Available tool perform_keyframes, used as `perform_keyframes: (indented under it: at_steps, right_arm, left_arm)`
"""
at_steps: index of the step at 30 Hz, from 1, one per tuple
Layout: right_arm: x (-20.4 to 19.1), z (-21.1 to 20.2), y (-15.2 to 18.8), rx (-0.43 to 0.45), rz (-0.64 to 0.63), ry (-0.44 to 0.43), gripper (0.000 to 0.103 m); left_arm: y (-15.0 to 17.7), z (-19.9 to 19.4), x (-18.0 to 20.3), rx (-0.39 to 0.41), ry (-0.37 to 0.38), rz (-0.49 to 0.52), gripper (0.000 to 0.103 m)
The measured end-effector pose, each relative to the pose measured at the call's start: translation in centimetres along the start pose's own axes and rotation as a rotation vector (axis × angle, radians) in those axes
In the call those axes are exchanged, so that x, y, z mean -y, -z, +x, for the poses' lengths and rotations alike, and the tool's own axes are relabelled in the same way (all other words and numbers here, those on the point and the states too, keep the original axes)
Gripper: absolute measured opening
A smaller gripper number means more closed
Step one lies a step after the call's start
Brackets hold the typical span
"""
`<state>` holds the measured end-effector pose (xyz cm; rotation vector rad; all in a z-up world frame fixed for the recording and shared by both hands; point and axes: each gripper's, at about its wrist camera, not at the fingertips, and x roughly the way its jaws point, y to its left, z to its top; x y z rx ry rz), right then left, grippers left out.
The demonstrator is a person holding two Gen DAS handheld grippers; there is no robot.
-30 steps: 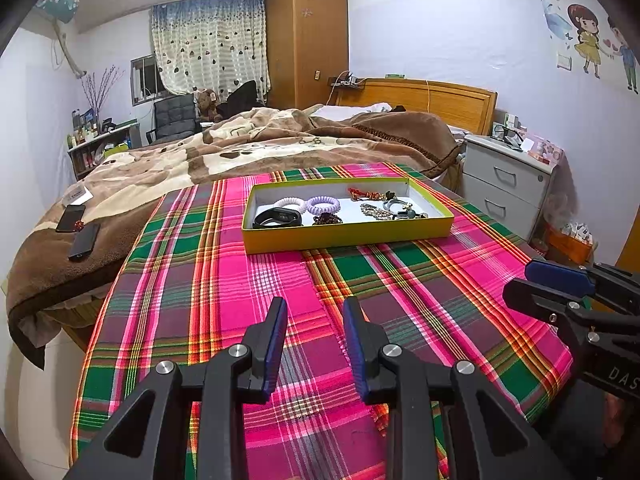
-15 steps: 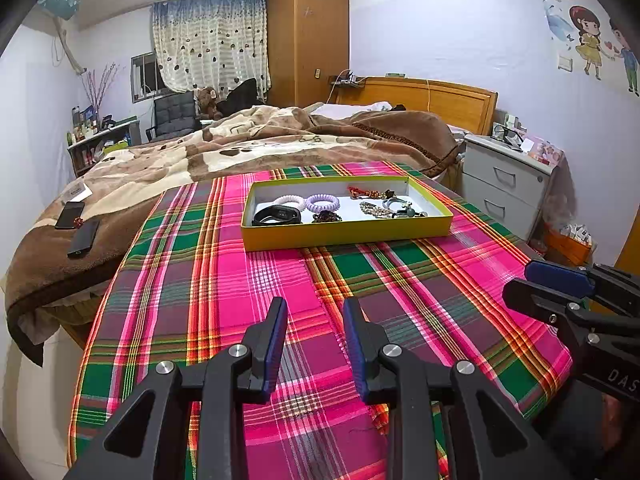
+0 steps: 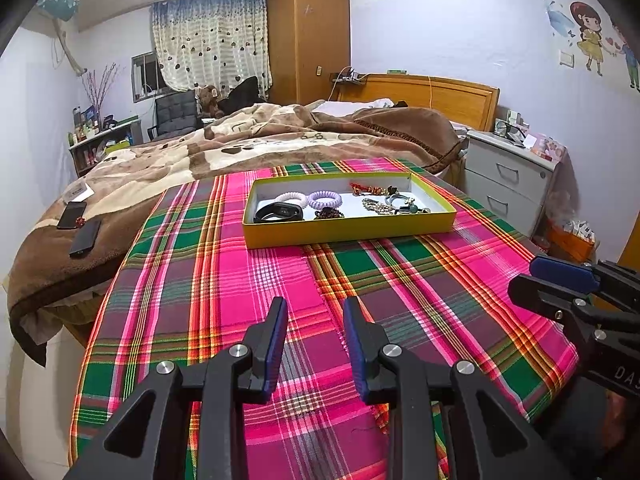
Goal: Organize jewelry
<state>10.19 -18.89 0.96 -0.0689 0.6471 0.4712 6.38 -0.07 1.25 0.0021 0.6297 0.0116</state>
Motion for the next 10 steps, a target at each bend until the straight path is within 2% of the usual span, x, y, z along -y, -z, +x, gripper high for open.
perform_keyframes:
  at_steps: [10]
  right_arm:
    - [0.06, 0.01, -0.03, 0.0, -0.001, 0.0, 0.041]
  left_arm:
    - [0.01, 0.02, -0.07, 0.006, -0.015, -0.005, 0.028]
